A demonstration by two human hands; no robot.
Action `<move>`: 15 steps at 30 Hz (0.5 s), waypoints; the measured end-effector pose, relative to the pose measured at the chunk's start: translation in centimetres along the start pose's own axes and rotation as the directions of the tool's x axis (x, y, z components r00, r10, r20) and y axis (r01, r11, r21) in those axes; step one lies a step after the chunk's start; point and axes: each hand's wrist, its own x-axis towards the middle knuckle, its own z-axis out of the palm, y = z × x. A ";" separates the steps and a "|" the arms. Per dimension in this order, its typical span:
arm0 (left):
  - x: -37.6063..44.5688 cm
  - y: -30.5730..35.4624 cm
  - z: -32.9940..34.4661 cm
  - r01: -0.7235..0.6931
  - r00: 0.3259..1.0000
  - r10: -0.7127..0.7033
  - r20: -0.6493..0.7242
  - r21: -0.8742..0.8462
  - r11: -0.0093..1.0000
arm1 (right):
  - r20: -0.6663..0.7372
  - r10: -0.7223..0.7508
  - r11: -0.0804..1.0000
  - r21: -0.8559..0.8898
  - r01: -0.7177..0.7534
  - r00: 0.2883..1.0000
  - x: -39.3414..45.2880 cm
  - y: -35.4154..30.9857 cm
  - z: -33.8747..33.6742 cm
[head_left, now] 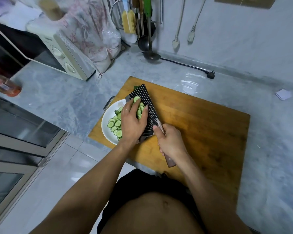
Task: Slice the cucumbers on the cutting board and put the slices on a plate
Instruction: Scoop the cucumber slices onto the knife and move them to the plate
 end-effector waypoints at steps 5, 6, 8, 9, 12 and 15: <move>-0.7 -1.7 -0.5 -0.071 0.997 0.069 0.024 0.107 0.992 | -0.011 0.019 1.000 -0.005 -0.019 1.000 -0.6 0.4 -0.2; -0.8 -2.1 -0.6 -0.077 0.997 0.074 0.024 0.127 0.989 | -0.021 0.016 1.000 -0.010 -0.016 1.000 -0.7 0.5 -0.3; -0.9 -2.7 -0.9 -0.080 0.997 0.076 0.030 0.160 0.984 | -0.040 0.012 1.000 -0.014 -0.013 0.999 -0.8 0.7 -0.5; -0.9 -2.9 -1.1 -0.075 0.997 0.071 0.033 0.174 0.982 | -0.047 0.010 1.000 -0.015 -0.010 0.999 -0.8 0.7 -0.6; -0.8 -2.9 -1.7 -0.022 0.999 0.014 0.046 0.198 0.980 | -0.056 -0.001 1.000 -0.018 0.000 0.998 -1.0 0.9 -1.0; -1.0 -2.6 -2.4 0.030 0.999 -0.038 0.038 0.189 0.982 | -0.058 0.003 1.000 -0.015 -0.004 0.998 -1.1 1.2 -1.3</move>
